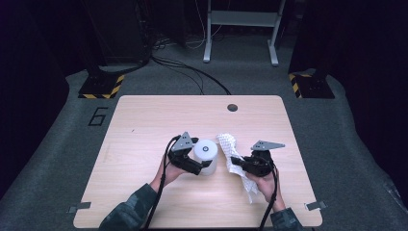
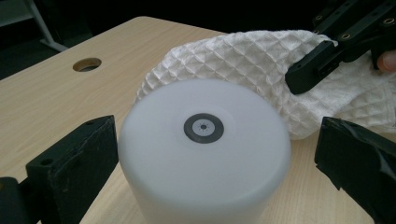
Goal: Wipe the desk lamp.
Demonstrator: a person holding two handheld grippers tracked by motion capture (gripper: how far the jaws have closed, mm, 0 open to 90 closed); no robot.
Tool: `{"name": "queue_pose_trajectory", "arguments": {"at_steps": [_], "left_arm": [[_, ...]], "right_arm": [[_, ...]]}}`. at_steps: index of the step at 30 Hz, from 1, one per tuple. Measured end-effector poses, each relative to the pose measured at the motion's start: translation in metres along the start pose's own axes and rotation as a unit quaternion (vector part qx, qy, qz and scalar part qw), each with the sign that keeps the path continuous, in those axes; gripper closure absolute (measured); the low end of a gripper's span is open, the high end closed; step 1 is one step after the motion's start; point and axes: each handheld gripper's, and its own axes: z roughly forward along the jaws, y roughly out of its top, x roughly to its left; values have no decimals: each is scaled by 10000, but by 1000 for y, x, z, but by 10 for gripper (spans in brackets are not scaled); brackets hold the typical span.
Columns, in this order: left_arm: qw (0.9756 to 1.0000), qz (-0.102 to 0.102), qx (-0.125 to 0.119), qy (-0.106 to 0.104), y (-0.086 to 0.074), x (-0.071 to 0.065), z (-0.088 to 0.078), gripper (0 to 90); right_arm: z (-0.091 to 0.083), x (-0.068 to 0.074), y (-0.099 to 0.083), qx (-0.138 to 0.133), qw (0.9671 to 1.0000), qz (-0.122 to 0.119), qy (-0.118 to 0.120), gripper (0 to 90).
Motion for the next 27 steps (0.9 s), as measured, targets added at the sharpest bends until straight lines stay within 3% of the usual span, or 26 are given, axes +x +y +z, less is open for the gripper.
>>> {"name": "queue_pose_trajectory", "arguments": {"at_steps": [5, 15, 22, 27], "left_arm": [[9999, 47, -115, -20, 8, -3, -3, 0], [9997, 199, -110, -125, 22, -4, -1, 0], [9988, 357, -226, -254, 39, -8, 1, 0], [9982, 372, -329, -347, 46, -11, 1, 0]], "right_arm": [[-7, 6, 16, -102, 9998, -194, 22, 844], [-11, 19, 45, -239, 9986, -479, 43, 844], [-11, 35, 73, -335, 9965, -731, 248, 844], [-4, 43, 83, -303, 9950, -838, 447, 844]]}}
